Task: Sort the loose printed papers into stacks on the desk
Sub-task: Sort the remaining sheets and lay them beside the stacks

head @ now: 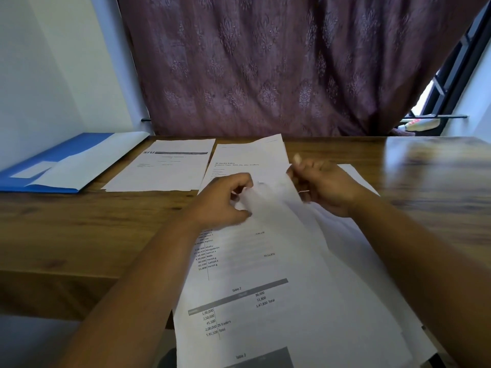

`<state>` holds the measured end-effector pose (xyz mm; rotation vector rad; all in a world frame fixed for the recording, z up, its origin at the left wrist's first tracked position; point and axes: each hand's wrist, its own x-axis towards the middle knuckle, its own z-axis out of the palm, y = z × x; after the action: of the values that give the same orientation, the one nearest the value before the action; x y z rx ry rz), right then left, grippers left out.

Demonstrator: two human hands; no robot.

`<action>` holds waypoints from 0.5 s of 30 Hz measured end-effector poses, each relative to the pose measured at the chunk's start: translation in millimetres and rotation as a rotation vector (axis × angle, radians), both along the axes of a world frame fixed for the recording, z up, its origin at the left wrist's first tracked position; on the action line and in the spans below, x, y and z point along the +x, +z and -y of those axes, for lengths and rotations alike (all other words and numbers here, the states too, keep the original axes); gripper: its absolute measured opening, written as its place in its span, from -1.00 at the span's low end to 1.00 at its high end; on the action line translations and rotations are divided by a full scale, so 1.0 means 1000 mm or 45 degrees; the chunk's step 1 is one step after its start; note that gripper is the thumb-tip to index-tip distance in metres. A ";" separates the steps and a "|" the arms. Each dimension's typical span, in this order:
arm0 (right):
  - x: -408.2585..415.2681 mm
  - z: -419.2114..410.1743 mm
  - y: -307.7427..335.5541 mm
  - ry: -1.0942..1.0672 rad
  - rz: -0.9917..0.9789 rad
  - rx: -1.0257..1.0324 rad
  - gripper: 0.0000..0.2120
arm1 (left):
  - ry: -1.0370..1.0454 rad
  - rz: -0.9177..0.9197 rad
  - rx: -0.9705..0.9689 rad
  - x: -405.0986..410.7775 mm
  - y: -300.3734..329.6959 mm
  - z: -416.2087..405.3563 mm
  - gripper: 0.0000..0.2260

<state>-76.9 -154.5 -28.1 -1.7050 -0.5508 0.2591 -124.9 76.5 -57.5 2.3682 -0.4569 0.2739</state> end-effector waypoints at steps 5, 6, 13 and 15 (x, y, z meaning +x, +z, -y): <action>0.016 0.011 -0.002 -0.297 0.068 -0.077 -0.74 | -0.087 -0.043 0.012 -0.002 0.004 0.000 -0.64; 0.019 0.013 -0.006 -0.338 0.123 -0.183 -0.78 | -0.121 -0.046 0.037 0.000 0.004 -0.001 -0.68; 0.026 0.009 -0.021 -0.366 0.107 -0.642 -0.67 | -0.176 -0.015 0.063 0.005 0.001 -0.004 -0.73; 0.025 0.009 -0.020 -0.408 0.098 -0.647 -0.55 | -0.158 -0.006 0.046 0.007 -0.002 -0.005 -0.68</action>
<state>-51.7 -163.5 -47.8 -2.2719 -0.2684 0.1056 -117.4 81.7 -59.7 2.3638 -0.6083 0.2045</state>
